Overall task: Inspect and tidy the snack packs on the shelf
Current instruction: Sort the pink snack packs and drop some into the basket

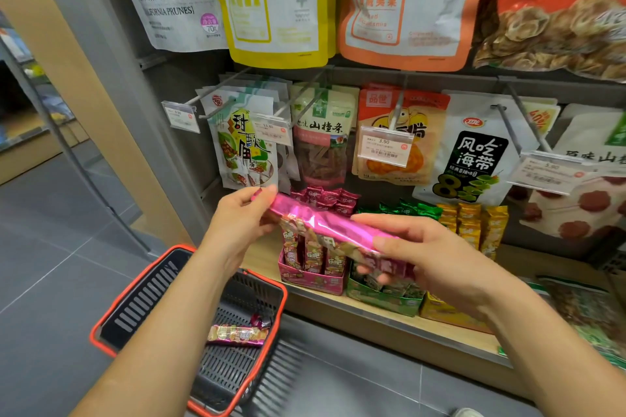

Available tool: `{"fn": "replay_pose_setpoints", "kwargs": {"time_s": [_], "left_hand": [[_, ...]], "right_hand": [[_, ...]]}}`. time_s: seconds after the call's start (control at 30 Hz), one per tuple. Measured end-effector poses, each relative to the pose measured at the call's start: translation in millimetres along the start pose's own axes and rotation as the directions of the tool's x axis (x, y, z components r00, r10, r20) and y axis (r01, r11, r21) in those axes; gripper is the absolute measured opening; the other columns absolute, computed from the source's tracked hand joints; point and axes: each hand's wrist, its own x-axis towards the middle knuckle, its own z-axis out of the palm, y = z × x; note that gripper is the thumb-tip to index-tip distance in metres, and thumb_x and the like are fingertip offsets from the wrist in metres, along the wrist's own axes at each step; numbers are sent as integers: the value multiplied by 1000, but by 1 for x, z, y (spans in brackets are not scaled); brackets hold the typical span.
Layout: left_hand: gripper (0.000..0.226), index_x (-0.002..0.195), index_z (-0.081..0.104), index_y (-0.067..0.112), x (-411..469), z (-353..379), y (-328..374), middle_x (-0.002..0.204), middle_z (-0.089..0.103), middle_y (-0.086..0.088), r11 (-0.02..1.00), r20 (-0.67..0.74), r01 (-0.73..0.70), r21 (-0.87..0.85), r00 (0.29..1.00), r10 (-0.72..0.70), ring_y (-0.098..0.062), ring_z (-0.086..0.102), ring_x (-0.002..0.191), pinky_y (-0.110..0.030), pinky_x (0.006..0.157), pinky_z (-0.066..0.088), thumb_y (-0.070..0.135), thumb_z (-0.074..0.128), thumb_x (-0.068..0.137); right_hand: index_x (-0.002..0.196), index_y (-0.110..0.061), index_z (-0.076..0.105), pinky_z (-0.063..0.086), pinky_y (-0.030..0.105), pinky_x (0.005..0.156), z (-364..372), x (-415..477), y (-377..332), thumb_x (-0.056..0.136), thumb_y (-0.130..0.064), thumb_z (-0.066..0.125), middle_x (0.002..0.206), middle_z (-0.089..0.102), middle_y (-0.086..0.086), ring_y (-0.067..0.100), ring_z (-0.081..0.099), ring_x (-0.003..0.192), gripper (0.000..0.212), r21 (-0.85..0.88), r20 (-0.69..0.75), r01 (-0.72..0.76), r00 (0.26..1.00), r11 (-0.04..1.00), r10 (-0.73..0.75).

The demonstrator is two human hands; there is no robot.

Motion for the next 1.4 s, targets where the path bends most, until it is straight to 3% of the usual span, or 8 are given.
{"fn": "replay_pose_setpoints", "kwargs": {"time_s": [0.17, 0.4, 0.53, 0.7, 0.8, 1.07, 1.2, 1.4], "left_hand": [[47, 94, 71, 12, -1, 6, -8, 70, 72, 2, 986, 227, 75, 146, 968, -107, -6, 65, 60, -19, 55, 51, 37, 83, 57], [23, 97, 72, 28, 5, 9, -16, 95, 71, 2, 908, 249, 41, 417, 956, -158, -10, 67, 87, -18, 62, 51, 45, 57, 93], [34, 105, 70, 21, 10, 16, -25, 96, 62, 14, 848, 327, 57, 526, 908, -264, -10, 63, 98, -22, 73, 52, 45, 47, 99], [26, 112, 70, 25, 36, 17, -42, 113, 68, 6, 586, 167, -195, 786, 981, 102, -16, 60, 107, -30, 90, 46, 32, 48, 99], [38, 136, 55, 17, 58, 16, -58, 141, 53, -4, 479, 164, -254, 840, 961, 223, -22, 48, 128, -33, 105, 38, 16, 45, 98], [74, 153, 23, 12, 93, 27, -87, 164, -3, -2, 256, 247, -236, 937, 969, -9, -29, 3, 148, -45, 117, 26, 9, 58, 87], [81, 154, 14, 19, 99, 20, -94, 161, 12, 0, 307, 229, -200, 931, 972, -62, -28, 14, 144, -47, 112, 33, 14, 59, 87], [31, 116, 65, 23, 89, 14, -85, 115, 60, -1, 304, 252, -307, 902, 945, 208, -25, 50, 111, -40, 89, 47, 16, 58, 87]], "right_hand": [[105, -28, 73, 53, 19, 57, -1, 3, 6, 97, -20, 56, 87, 76, 6, 23, 73, 78, 21, -97, -248, 97, 961, 991, -119], [108, -34, 64, 61, 35, 72, -1, 2, 4, 92, -26, 59, 99, 68, 8, 21, 74, 78, 18, -228, -266, 246, 915, 942, -303], [111, -42, 62, 58, 24, 66, 2, 5, 10, 96, -30, 47, 92, 69, -10, 11, 72, 70, 24, -457, -283, 274, 857, 846, -430], [117, -29, 68, 53, 16, 72, 9, 6, 12, 89, -45, 43, 102, 64, -27, -3, 64, 82, 40, -675, -284, 278, 756, 683, -589], [118, -31, 66, 56, 27, 81, 10, 6, 10, 88, -44, 48, 105, 64, -26, 0, 64, 92, 38, -688, -303, 291, 717, 665, -628], [128, -22, 57, 39, 10, 100, 22, 19, 16, 90, -18, 59, 121, 57, -17, -8, 49, 119, 38, -788, -211, 345, 627, 510, -750], [129, -12, 57, 34, 7, 103, 23, 37, 12, 91, -11, 59, 122, 55, -10, -12, 43, 121, 38, -838, -169, 348, 566, 420, -807], [132, -10, 53, 36, 9, 96, 35, 90, -2, 89, -7, 66, 123, 63, 3, 6, 54, 110, 44, -858, -123, 292, 683, 423, -720]]}}
